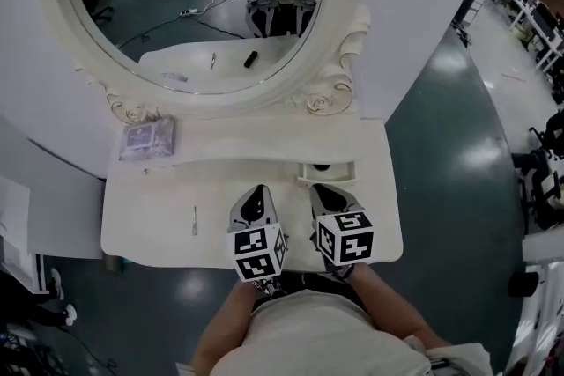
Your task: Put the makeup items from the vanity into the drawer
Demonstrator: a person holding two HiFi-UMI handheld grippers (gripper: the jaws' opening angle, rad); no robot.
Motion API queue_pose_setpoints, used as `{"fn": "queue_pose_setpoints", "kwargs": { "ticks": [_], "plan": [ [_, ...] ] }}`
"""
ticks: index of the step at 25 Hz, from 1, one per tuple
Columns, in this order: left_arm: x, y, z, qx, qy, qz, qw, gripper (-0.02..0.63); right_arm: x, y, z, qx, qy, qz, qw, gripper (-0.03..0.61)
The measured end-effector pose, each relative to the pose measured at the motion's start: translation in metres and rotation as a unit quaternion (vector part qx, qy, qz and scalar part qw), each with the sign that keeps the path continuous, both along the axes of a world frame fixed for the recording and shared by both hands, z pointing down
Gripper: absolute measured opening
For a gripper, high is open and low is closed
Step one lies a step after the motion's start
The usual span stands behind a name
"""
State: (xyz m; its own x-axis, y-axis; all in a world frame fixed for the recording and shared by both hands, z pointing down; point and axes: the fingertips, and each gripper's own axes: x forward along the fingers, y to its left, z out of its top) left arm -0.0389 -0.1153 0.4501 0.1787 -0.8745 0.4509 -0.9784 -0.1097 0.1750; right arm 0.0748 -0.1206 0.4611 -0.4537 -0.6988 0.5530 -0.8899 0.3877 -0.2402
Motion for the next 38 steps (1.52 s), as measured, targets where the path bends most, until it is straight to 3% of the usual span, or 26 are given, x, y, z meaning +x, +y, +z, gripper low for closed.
{"fn": "queue_pose_setpoints", "kwargs": {
  "ticks": [23, 31, 38],
  "plan": [
    [0.004, -0.001, -0.005, 0.012, -0.003, 0.027, 0.9996, 0.005, 0.004, 0.003, -0.003, 0.004, 0.004, 0.020, 1.000, 0.025],
    [-0.011, 0.003, -0.002, 0.007, 0.007, 0.007, 0.9999, 0.005, -0.007, 0.005, 0.002, -0.003, 0.011, 0.007, 1.000, 0.025],
    [-0.050, 0.020, 0.019, -0.019, 0.013, -0.041, 0.9989, 0.005, -0.041, 0.010, 0.019, -0.026, 0.016, -0.032, 0.999, 0.025]
  ]
}}
